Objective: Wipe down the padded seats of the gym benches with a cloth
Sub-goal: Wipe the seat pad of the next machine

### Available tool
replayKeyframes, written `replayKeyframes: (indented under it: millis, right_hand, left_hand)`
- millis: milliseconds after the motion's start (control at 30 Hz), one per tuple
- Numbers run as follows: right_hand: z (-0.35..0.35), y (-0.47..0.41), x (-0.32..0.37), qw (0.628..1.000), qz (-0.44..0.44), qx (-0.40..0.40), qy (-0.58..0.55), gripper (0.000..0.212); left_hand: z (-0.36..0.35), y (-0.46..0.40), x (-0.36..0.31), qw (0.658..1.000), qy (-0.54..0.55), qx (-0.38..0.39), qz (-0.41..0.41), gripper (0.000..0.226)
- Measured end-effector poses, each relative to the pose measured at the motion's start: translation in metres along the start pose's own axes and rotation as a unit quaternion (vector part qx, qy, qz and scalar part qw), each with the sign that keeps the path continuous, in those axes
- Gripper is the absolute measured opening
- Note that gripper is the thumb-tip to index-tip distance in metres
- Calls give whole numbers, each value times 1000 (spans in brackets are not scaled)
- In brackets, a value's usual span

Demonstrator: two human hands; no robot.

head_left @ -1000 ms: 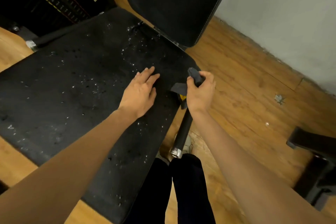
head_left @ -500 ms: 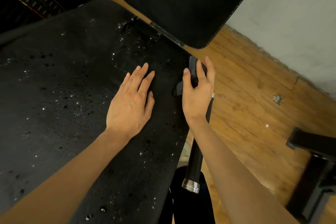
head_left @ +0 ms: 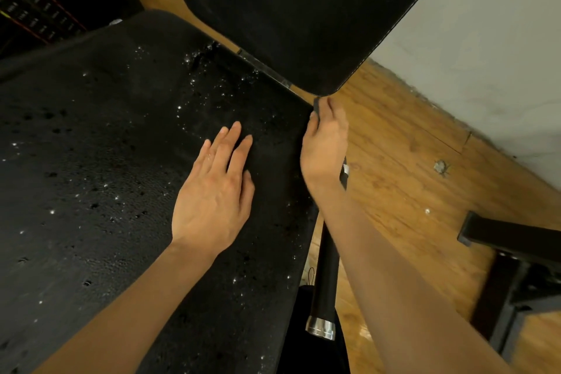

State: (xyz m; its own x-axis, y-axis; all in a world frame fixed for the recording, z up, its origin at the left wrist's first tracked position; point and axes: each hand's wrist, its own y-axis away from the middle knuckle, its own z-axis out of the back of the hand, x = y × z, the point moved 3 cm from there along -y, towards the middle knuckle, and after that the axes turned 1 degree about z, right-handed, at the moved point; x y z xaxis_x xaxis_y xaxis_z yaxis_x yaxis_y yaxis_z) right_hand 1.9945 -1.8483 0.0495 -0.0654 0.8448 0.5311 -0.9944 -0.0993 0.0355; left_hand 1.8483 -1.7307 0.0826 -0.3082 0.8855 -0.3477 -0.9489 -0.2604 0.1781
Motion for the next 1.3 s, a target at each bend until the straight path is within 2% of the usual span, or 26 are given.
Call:
replayKeyframes:
  millis: [67,167,233,367,400,500,567,600,633,733,767,833,900,967,1067,1167,1233,1300]
  right_hand:
    - [9,43,5,998,68,13,15,41]
    - [19,79,-2,995,84,55,-14,42]
    - [13,51,-3,997,59,37,-20,40]
    - [-5,-15,4,997,-65,-25,-41,32]
    - [-6,-12,6,997,-63,-28,-35,32]
    - [9,39,13,996,83,26,2,40]
    - [17,62,4,988,132,84,-7,42]
    - [17,54,2,987,136,89,-14,40]
    - [13,37,2,990,116,75,-19,38]
    - [-3,-6,6,999,-27,12,-42,30]
    - [-4,-8,10,998,-45,-8,-53,30]
    - [0,9,13,999,3,1,-45,37]
    - [7,35,9,993,96,64,-19,51]
    - [13,44,1,983,149,104,1,57]
    - [21,51,0,979,173,111,10,51]
    - [22,52,3,961,248,115,41,44]
    - [15,29,1,975,204,83,24,41]
    - [5,7,8,995,91,35,-14,38]
  left_hand:
    - [0,0,0,1000,-5,1,-1,53]
    - [0,0,0,1000,-7,0,-2,53]
    - [0,0,0,1000,-5,-1,-3,52]
    - [-2,0,0,1000,-16,-4,1,52]
    - [-2,-1,0,1000,-18,-2,2,53]
    - [-1,-1,0,1000,-16,3,7,54]
    - [0,-1,0,1000,-14,2,8,54]
    - [0,-1,-1,1000,-12,3,9,54]
    - [1,-1,-2,1000,-11,3,10,53]
    - [1,-2,-3,1000,-13,4,12,53]
    - [2,-2,-3,1000,-13,5,13,53]
    - [2,-2,-3,1000,-11,10,13,53]
    - [3,-2,-2,1000,-8,8,15,54]
    - [3,-2,-3,1000,-4,5,14,53]
    - [2,-2,-3,1000,3,0,13,53]
    - [2,-1,-2,1000,4,-1,13,53]
    - [3,0,-2,1000,5,-2,12,53]
    - [2,-1,-2,1000,6,-4,9,53]
